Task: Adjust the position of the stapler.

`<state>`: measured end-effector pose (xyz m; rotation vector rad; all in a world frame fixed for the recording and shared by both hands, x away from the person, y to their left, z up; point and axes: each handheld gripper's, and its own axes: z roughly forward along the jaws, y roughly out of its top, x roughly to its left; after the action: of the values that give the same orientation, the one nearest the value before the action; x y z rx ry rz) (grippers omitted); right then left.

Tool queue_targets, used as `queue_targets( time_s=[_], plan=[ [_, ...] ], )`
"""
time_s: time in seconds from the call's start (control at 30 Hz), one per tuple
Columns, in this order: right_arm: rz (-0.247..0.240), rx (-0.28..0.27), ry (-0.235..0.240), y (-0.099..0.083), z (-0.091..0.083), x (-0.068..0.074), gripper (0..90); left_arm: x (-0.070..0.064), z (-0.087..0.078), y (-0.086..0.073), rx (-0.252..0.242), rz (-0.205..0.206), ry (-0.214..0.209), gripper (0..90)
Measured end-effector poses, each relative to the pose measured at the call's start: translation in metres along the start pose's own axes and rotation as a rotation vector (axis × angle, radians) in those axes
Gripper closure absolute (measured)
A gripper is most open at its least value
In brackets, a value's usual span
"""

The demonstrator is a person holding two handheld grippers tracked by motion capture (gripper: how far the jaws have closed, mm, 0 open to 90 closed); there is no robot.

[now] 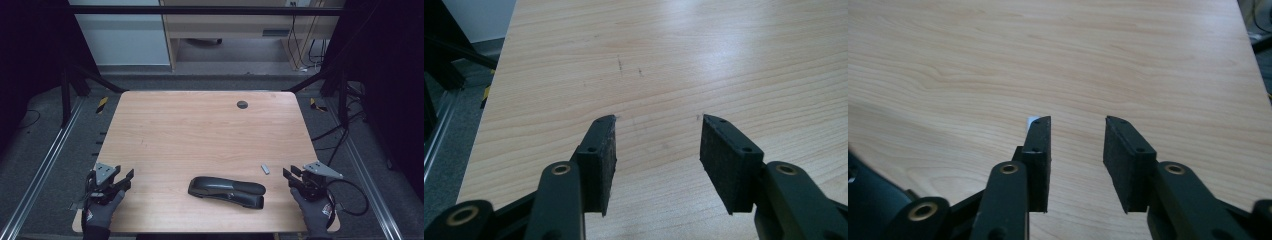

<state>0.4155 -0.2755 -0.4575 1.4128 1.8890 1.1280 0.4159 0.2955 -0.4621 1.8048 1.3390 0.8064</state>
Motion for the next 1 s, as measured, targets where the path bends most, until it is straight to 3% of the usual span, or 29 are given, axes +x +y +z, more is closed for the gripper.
queue_targets(
  time_s=[0.1,0.3,0.53,0.87,1.0],
  plan=[
    [-0.019,-0.014,0.032,-0.001,-0.001,0.005,71.0,0.000,-0.001,0.000,-0.013,-0.015,-0.009,48.1],
    [-0.054,0.053,0.085,-0.005,0.001,0.019,74.8,-0.001,-0.006,0.001,-0.039,-0.030,-0.039,46.0],
    [-0.066,0.090,0.117,-0.010,-0.001,0.026,80.0,-0.009,-0.005,0.003,-0.021,-0.011,-0.063,37.9],
    [-0.076,0.129,0.174,-0.017,-0.007,0.038,90.0,-0.013,-0.004,0.004,0.001,0.005,-0.079,36.1],
    [-0.088,0.134,0.196,-0.020,-0.008,0.041,90.0,-0.014,-0.003,0.004,0.006,0.008,-0.081,36.3]
  ],
)
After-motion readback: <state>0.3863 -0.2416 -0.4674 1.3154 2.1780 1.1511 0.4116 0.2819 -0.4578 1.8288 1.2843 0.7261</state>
